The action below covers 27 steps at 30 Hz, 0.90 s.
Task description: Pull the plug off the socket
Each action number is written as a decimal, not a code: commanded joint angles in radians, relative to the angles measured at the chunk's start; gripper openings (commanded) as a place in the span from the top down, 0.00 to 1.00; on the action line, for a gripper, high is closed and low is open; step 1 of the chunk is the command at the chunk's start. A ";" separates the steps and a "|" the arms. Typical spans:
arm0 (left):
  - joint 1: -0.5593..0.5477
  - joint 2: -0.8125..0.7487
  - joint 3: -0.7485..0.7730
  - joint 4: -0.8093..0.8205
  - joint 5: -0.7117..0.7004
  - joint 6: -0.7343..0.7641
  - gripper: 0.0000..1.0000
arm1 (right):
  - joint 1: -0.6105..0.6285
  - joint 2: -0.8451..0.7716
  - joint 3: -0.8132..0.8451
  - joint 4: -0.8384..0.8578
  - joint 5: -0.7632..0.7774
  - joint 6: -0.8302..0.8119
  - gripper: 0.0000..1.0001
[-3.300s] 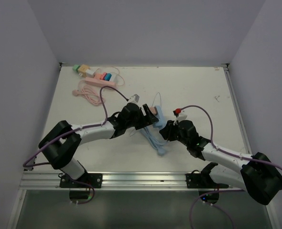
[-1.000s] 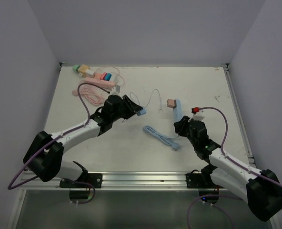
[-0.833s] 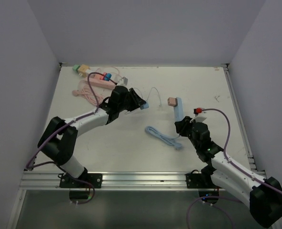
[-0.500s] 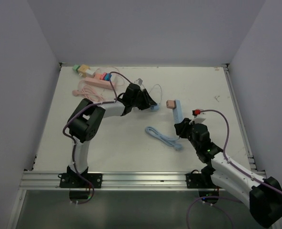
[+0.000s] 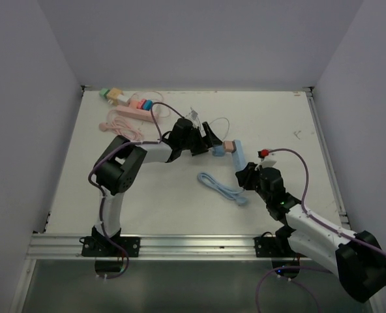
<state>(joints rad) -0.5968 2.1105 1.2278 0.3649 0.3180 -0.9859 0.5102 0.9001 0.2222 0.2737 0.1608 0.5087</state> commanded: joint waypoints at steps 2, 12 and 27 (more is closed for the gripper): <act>0.003 -0.185 -0.079 -0.009 -0.091 0.036 0.05 | 0.004 0.008 0.023 0.128 -0.041 -0.019 1.00; 0.006 -0.483 -0.168 -0.245 -0.272 0.139 0.01 | 0.004 0.059 0.042 0.163 -0.145 -0.036 1.00; -0.044 -0.669 -0.398 -0.218 -0.267 0.032 0.05 | 0.051 0.177 0.063 0.306 -0.400 -0.075 1.00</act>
<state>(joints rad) -0.6308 1.4857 0.8707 0.1184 0.0612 -0.8841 0.5522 1.0729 0.2356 0.4397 -0.1581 0.4503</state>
